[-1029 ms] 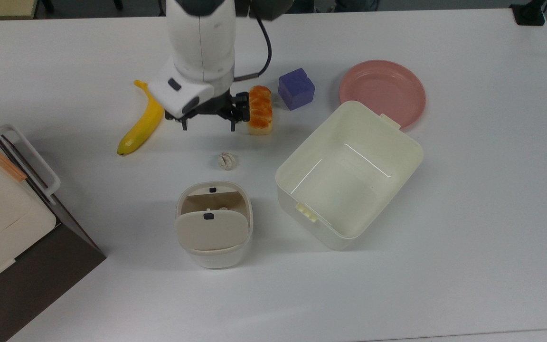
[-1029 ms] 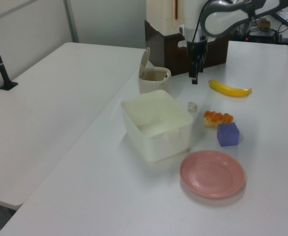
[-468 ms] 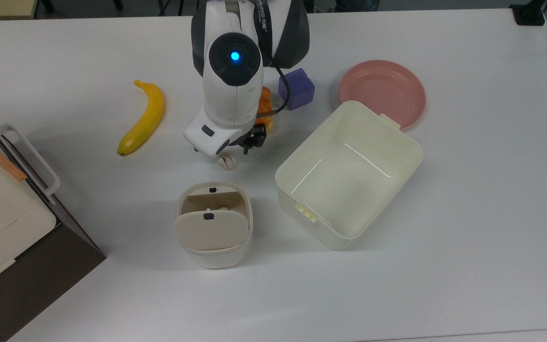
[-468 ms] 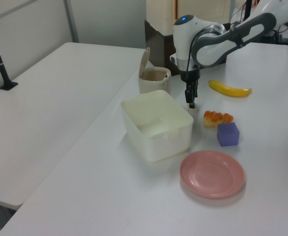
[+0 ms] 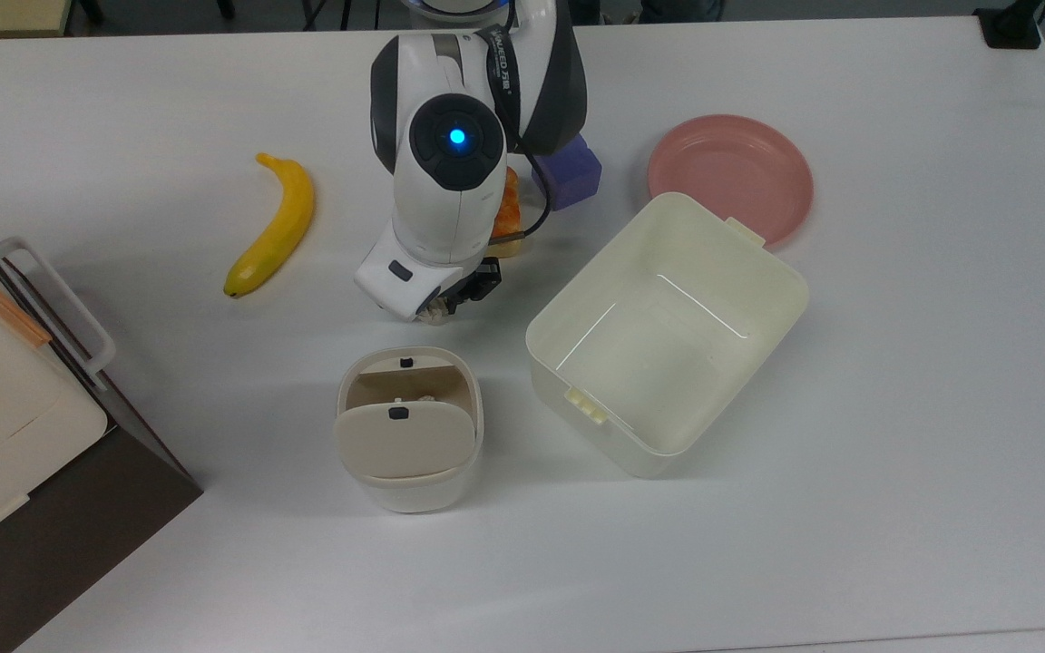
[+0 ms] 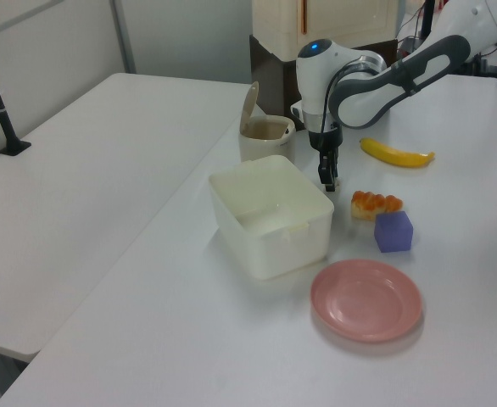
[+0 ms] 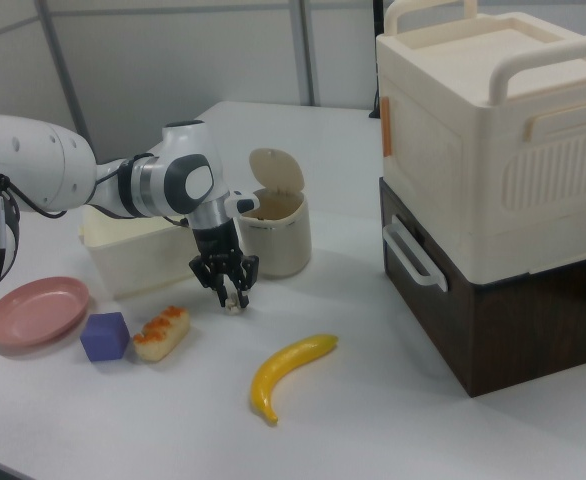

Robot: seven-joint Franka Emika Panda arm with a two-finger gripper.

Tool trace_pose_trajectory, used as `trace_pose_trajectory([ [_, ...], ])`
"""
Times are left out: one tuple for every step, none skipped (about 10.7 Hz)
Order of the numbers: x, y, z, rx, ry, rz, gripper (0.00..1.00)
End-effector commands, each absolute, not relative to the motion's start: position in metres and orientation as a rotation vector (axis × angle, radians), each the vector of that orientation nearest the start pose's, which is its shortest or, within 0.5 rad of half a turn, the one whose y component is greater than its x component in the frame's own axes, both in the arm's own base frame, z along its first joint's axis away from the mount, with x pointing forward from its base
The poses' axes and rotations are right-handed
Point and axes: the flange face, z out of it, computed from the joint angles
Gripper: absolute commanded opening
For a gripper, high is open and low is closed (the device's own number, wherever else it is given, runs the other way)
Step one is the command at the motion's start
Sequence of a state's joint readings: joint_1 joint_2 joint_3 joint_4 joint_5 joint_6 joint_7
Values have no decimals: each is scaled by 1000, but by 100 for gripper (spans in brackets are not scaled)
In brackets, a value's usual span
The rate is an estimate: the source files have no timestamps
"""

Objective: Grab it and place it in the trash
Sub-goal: 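Close the gripper on the small white round object, then carry the held object over the open cream trash bin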

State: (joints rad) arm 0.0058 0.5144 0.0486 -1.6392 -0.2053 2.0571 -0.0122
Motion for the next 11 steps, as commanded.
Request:
trace_pose_trajectory([
  [671,21,323,-3294,-301,111,27],
  [672,20,330,-3294,-294,94,26],
  [678,19,350,-3298,-282,34,26],
  [681,17,364,-3298,-267,-6,26],
  [686,14,383,-3298,-246,-66,26],
  [692,11,401,-3295,-220,-126,26],
  [702,11,427,-3268,-183,-215,26],
  [708,10,449,-3223,-142,-285,26],
  [712,-1,462,-3216,-99,-325,27],
  [715,-6,472,-3214,-79,-372,27],
  [718,-9,477,-3210,-63,-417,27],
])
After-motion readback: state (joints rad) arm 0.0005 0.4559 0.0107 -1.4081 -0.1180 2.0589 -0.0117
